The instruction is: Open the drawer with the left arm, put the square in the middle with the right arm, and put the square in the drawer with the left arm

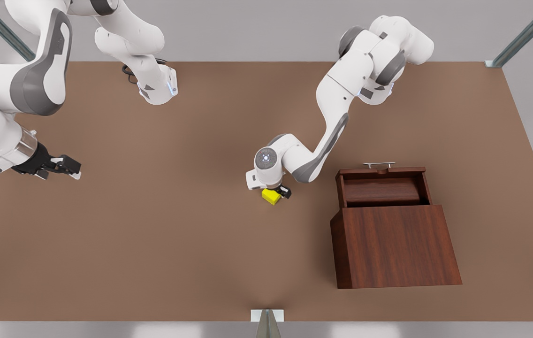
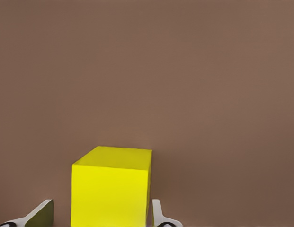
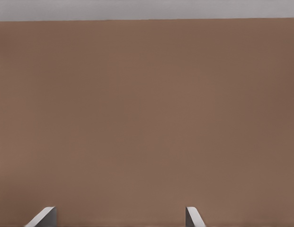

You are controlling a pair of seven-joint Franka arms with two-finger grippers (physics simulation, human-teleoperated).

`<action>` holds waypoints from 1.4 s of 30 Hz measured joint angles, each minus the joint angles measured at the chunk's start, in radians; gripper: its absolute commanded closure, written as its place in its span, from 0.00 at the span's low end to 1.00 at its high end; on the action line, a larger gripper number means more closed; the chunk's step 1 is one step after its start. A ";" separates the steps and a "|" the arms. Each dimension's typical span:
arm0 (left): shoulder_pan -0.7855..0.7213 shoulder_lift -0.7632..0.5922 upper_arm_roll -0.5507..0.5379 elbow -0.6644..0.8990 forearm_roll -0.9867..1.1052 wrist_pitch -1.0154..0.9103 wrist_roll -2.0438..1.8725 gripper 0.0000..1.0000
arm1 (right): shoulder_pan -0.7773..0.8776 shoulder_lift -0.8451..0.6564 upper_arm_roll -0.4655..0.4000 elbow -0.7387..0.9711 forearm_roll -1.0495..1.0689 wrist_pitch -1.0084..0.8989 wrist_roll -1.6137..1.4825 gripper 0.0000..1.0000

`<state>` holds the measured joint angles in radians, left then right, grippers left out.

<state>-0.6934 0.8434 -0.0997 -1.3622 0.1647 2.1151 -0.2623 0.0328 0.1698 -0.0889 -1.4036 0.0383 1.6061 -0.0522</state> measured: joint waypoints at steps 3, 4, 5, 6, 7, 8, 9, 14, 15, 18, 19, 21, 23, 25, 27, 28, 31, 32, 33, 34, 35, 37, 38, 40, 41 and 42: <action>0.000 0.006 -0.001 -0.001 0.003 0.001 0.000 0.00 | -0.002 0.002 0.000 -0.001 0.000 0.001 0.000 0.00; 0.000 0.010 0.000 0.000 0.005 0.001 0.000 0.00 | -0.001 0.004 0.000 -0.001 0.000 0.008 0.000 0.00; 0.000 0.014 0.000 -0.001 0.008 0.002 0.000 0.00 | 0.000 0.005 0.000 -0.002 -0.001 0.015 -0.001 0.00; 0.000 0.018 0.000 0.000 0.010 0.002 0.000 0.00 | 0.001 0.005 0.001 -0.002 -0.002 0.015 -0.002 0.00; 0.000 0.023 0.000 0.000 0.012 0.009 0.000 0.00 | 0.002 0.005 0.002 0.000 -0.002 0.017 -0.002 0.00; 0.000 0.028 0.000 0.000 0.014 0.015 0.000 0.00 | 0.001 0.005 0.002 0.000 0.000 0.017 -0.002 0.00; 0.000 0.033 0.000 0.000 0.015 0.017 0.000 0.00 | 0.000 0.005 0.002 0.001 -0.001 0.017 -0.002 0.00; 0.000 0.044 0.006 0.000 0.018 0.035 0.000 0.17 | 0.001 0.005 0.002 0.002 0.000 0.017 0.000 0.00; 0.000 0.045 0.006 0.000 0.018 0.036 0.000 0.21 | 0.000 0.008 0.002 0.002 0.000 0.017 0.000 0.00; 0.000 0.049 0.006 0.000 0.019 0.043 0.000 0.28 | 0.000 0.008 0.002 0.003 0.000 0.023 0.000 0.00; 0.000 0.049 0.007 0.000 0.019 0.046 0.000 0.30 | 0.001 0.008 0.002 0.002 0.000 0.023 0.000 0.00; 0.000 0.049 0.008 0.000 0.020 0.046 0.000 0.30 | 0.003 0.009 0.002 0.002 0.000 0.023 -0.001 0.00; 0.000 0.049 0.008 0.000 0.021 0.044 0.001 0.30 | 0.000 0.008 0.002 0.003 0.000 0.023 0.000 0.00; 0.000 0.048 0.012 0.000 0.024 0.042 0.001 0.30 | 0.001 0.007 0.002 0.003 0.000 0.021 0.000 0.00; 0.001 0.039 0.014 0.003 0.026 0.033 0.011 0.30 | 0.001 0.007 0.002 0.003 0.000 0.021 0.000 0.00; 0.002 0.033 0.019 0.006 0.027 0.030 0.017 0.30 | 0.001 0.007 0.002 0.003 0.000 0.021 0.000 0.00; 0.002 -0.010 0.021 0.013 0.030 -0.001 0.016 0.28 | 0.001 0.008 0.002 0.002 0.000 0.023 0.000 0.00; 0.003 -0.035 0.026 0.014 0.030 -0.020 0.015 0.28 | 0.001 0.008 0.002 0.002 0.000 0.023 0.000 0.00; 0.003 -0.068 0.026 0.014 0.029 -0.049 0.013 0.28 | 0.001 0.008 0.002 0.002 0.000 0.023 0.000 0.00; 0.003 -0.087 0.026 0.014 0.027 -0.069 0.015 0.28 | 0.001 0.008 0.002 0.002 0.000 0.023 0.000 0.00; 0.005 -0.120 0.026 0.014 0.025 -0.102 0.013 0.28 | 0.001 0.008 0.002 0.002 0.000 0.023 0.000 0.00; 0.008 -0.188 0.027 0.012 0.016 -0.175 0.015 0.28 | 0.001 0.008 0.002 0.002 0.000 0.023 0.000 0.00; 0.012 -0.225 0.028 0.012 0.008 -0.213 0.019 0.28 | 0.001 0.008 0.002 0.002 0.000 0.023 0.000 0.00; 0.023 -0.283 0.062 0.010 -0.019 -0.286 0.100 0.28 | 0.001 0.008 0.002 0.002 0.000 0.023 0.000 0.00; 0.023 -0.310 0.094 0.005 -0.039 -0.317 0.149 0.28 | 0.001 0.008 0.002 0.002 0.000 0.023 0.000 0.00; 0.023 -0.331 0.132 0.003 -0.058 -0.344 0.216 0.28 | 0.002 0.008 0.002 0.002 0.000 0.023 0.000 0.00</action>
<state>-0.6708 0.5123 0.0318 -1.3589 0.1070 1.7707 -0.0463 0.0346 0.1780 -0.0874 -1.4017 0.0383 1.6291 -0.0522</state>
